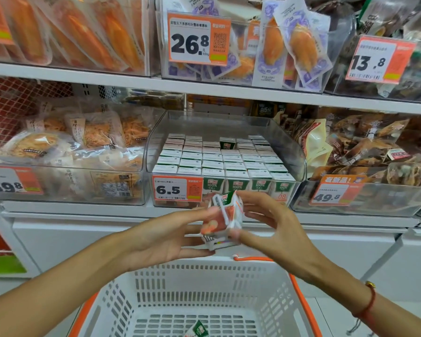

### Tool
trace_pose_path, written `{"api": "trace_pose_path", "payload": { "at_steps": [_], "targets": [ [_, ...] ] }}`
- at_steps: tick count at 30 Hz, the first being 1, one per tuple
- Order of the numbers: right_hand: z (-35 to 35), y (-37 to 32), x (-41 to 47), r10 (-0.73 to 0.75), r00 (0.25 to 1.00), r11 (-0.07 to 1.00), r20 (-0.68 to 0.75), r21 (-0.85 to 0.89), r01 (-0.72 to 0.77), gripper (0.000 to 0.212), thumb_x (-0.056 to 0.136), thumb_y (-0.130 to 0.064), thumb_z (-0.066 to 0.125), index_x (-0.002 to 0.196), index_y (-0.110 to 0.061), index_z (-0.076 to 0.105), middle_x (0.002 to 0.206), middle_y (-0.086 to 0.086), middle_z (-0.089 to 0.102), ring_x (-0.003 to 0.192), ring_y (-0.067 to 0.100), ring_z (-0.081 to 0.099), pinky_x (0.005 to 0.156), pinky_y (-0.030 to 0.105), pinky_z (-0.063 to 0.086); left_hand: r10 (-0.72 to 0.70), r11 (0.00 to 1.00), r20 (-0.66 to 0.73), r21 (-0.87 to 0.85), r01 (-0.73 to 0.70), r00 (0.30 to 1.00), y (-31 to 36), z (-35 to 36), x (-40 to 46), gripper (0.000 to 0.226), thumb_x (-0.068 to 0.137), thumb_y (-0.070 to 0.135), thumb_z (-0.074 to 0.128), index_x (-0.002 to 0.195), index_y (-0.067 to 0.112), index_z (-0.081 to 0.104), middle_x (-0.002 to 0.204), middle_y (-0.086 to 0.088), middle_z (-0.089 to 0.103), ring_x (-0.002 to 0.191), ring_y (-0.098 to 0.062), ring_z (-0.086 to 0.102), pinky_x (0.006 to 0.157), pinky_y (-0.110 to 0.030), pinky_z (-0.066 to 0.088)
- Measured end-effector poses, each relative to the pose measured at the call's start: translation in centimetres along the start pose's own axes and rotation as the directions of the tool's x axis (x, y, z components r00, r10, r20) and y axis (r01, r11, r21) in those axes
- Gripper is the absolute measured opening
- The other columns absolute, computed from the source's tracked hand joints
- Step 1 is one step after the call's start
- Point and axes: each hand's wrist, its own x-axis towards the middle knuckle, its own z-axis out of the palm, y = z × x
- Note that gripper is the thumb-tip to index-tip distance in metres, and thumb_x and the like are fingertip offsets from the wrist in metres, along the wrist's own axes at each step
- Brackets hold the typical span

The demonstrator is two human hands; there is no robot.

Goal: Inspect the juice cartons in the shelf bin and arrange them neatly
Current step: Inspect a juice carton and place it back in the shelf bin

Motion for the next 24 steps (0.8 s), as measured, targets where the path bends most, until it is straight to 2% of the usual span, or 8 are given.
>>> {"api": "trace_pose_path", "payload": {
  "at_steps": [3, 6, 9, 12, 14, 17, 21, 24],
  "targets": [
    [0.0, 0.1, 0.6, 0.208, 0.978, 0.945, 0.018, 0.255, -0.206, 0.057, 0.063, -0.057, 0.077, 0.114, -0.034, 0.067, 0.107, -0.013, 0.073, 0.101, 0.002, 0.068, 0.092, 0.025, 0.054, -0.023, 0.999, 0.044, -0.04, 0.025, 0.999, 0.1, 0.0, 0.1, 0.063, 0.053, 0.035, 0.094, 0.112, 0.022, 0.075, 0.11, -0.008, 0.071, 0.091, -0.017, 0.07, 0.081, -0.033, 0.058],
    [-0.2, 0.1, 0.8, 0.348, 0.93, 0.86, 0.116, 0.355, -0.366, 0.059, 0.06, -0.06, 0.077, 0.11, -0.03, 0.069, 0.104, -0.004, 0.075, 0.095, 0.011, 0.072, 0.086, 0.031, 0.057, -0.042, 0.998, -0.078, -0.047, 0.038, 0.996, -0.6, 0.2, 0.4, 0.052, 0.051, 0.037, 0.09, 0.1, 0.022, 0.079, 0.101, -0.004, 0.073, 0.088, -0.017, 0.071, 0.078, -0.035, 0.059],
    [-0.2, 0.1, 0.8, 0.44, 0.868, 0.806, 0.229, 0.326, -0.494, 0.068, 0.059, -0.069, 0.074, 0.114, -0.03, 0.066, 0.107, 0.001, 0.074, 0.095, 0.018, 0.073, 0.087, 0.039, 0.057, -0.062, 0.996, -0.205, -0.074, 0.048, 0.977, -1.4, 0.5, 0.8, 0.064, 0.047, 0.047, 0.089, 0.103, 0.019, 0.078, 0.097, -0.003, 0.075, 0.099, -0.022, 0.072, 0.082, -0.04, 0.059],
    [-0.4, 0.2, 0.9, 0.519, 0.807, 0.758, 0.282, 0.284, -0.587, 0.076, 0.063, -0.078, 0.068, 0.115, -0.022, 0.067, 0.101, 0.008, 0.075, 0.092, 0.023, 0.074, 0.085, 0.039, 0.059, -0.123, 0.992, -0.267, -0.007, 0.126, 0.956, -1.3, 1.0, 0.9, 0.081, 0.044, 0.062, 0.087, 0.109, 0.017, 0.071, 0.097, -0.004, 0.076, 0.095, -0.021, 0.073, 0.076, -0.036, 0.06],
    [-0.5, 0.2, 0.8, 0.556, 0.773, 0.749, 0.304, 0.22, -0.625, 0.078, 0.063, -0.081, 0.057, 0.111, -0.021, 0.069, 0.093, 0.008, 0.076, 0.089, 0.023, 0.074, 0.081, 0.036, 0.06, -0.195, 0.976, -0.273, 0.041, 0.214, 0.942, -1.2, 1.3, 0.9, 0.093, 0.041, 0.073, 0.084, 0.112, 0.015, 0.067, 0.1, -0.006, 0.075, 0.09, -0.019, 0.074, 0.073, -0.035, 0.06],
    [-0.6, 0.2, 0.6, 0.59, 0.728, 0.736, 0.349, 0.138, -0.663, 0.083, 0.062, -0.085, 0.049, 0.109, -0.019, 0.068, 0.089, 0.008, 0.076, 0.087, 0.022, 0.074, 0.079, 0.034, 0.06, -0.289, 0.945, -0.232, 0.085, 0.315, 0.929, -1.5, 1.2, 0.9, 0.104, 0.044, 0.081, 0.073, 0.117, 0.008, 0.061, 0.101, -0.007, 0.074, 0.084, -0.016, 0.073, 0.077, -0.037, 0.06],
    [-0.8, 0.2, 0.6, 0.606, 0.702, 0.72, 0.373, 0.118, -0.684, 0.085, 0.06, -0.086, 0.048, 0.108, -0.018, 0.068, 0.09, 0.01, 0.076, 0.087, 0.022, 0.074, 0.077, 0.033, 0.06, -0.309, 0.931, -0.209, 0.135, 0.34, 0.928, -1.6, 0.9, 1.1, 0.107, 0.044, 0.084, 0.072, 0.118, 0.008, 0.062, 0.098, -0.006, 0.074, 0.083, -0.014, 0.071, 0.081, -0.036, 0.06],
    [-0.9, 0.4, 0.7, 0.604, 0.706, 0.721, 0.37, 0.124, -0.681, 0.082, 0.058, -0.085, 0.051, 0.108, -0.022, 0.068, 0.093, 0.008, 0.076, 0.088, 0.023, 0.074, 0.078, 0.034, 0.061, -0.257, 0.937, -0.229, 0.179, 0.3, 0.939, -1.9, 0.9, 1.2, 0.092, 0.047, 0.083, 0.073, 0.109, 0.015, 0.07, 0.099, -0.004, 0.076, 0.085, -0.014, 0.072, 0.081, -0.035, 0.06]
  ]
}}
